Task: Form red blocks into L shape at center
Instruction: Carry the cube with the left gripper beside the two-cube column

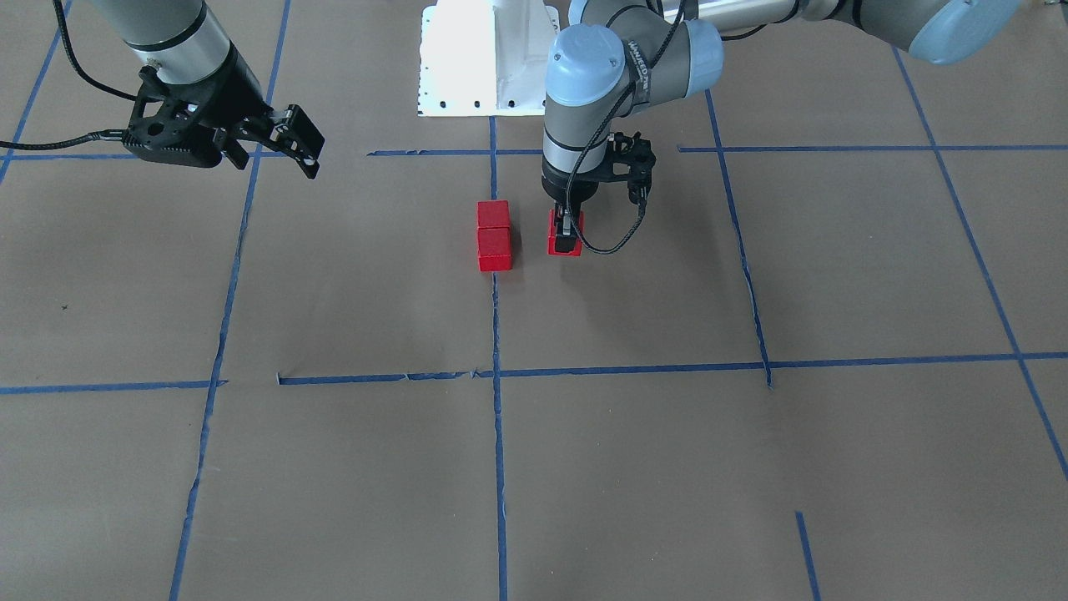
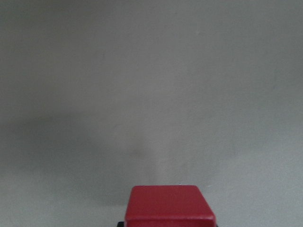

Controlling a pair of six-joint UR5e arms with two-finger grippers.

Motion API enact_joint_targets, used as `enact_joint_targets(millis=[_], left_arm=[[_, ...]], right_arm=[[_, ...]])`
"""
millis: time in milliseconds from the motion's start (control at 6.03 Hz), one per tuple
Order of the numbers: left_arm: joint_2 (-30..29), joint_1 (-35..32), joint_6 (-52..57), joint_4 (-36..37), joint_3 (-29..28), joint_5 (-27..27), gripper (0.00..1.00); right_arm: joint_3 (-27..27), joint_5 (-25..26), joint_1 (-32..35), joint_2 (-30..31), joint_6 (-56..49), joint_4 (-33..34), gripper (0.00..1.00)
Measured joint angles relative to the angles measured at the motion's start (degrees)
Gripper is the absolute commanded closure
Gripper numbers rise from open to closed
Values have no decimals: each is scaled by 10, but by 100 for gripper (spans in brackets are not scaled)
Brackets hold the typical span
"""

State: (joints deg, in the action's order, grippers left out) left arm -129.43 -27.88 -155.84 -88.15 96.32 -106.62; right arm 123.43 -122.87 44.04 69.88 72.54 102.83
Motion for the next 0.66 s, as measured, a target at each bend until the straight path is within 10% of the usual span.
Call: enact_joint_targets(millis=[663], left_arm=[[-16, 9, -76, -61, -43, 0, 99]], right_arm=[[-1, 0, 0, 1, 1, 0, 0]])
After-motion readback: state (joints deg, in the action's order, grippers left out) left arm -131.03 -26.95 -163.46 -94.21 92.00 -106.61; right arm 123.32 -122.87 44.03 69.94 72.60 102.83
